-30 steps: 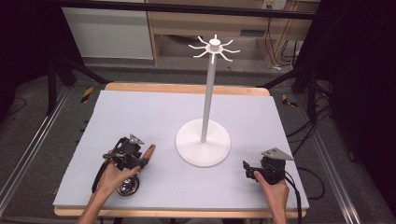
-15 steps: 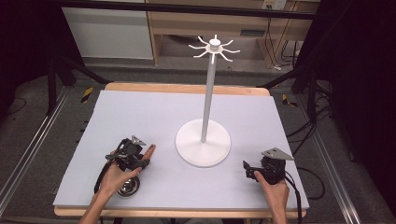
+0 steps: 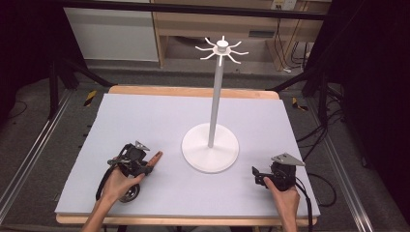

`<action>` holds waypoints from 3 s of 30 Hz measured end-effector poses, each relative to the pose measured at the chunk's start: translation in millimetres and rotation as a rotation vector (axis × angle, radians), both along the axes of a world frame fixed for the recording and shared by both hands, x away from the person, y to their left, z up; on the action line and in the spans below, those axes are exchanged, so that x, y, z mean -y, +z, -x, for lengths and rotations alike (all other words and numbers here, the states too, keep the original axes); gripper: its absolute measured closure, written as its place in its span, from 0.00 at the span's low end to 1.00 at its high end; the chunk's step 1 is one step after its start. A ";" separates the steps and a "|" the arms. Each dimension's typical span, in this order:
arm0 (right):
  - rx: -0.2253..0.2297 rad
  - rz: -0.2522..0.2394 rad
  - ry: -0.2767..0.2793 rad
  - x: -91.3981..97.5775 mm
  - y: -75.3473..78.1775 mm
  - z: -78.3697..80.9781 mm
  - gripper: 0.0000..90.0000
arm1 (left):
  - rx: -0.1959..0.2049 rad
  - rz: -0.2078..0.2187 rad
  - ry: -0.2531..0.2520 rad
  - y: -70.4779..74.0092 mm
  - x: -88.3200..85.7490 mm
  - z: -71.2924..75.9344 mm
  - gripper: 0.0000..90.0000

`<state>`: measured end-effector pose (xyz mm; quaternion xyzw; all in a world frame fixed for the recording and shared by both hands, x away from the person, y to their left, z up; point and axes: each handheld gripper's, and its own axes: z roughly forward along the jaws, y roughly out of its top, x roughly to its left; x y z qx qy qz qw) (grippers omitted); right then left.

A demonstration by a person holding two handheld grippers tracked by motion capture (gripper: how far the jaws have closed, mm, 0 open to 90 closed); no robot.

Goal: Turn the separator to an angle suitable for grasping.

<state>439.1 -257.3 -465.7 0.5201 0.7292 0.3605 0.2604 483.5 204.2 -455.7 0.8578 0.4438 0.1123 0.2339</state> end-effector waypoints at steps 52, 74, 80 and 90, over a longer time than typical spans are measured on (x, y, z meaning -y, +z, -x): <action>-0.036 -0.019 0.005 2.8 -3.3 -2.3 0.06 | -0.095 -0.103 -0.095 6.1 14.0 -22.9 0.75; -0.034 -0.018 0.001 3.4 -2.7 -1.1 0.06 | -0.005 -0.007 -0.122 29.3 6.8 -8.4 0.75; -0.035 -0.029 0.000 4.2 -1.2 -0.2 0.06 | 0.043 0.049 -0.115 41.8 1.3 -1.5 0.75; -0.021 -0.047 -0.005 6.9 0.7 0.5 0.06 | 0.152 0.137 -0.099 62.8 -7.0 12.0 0.75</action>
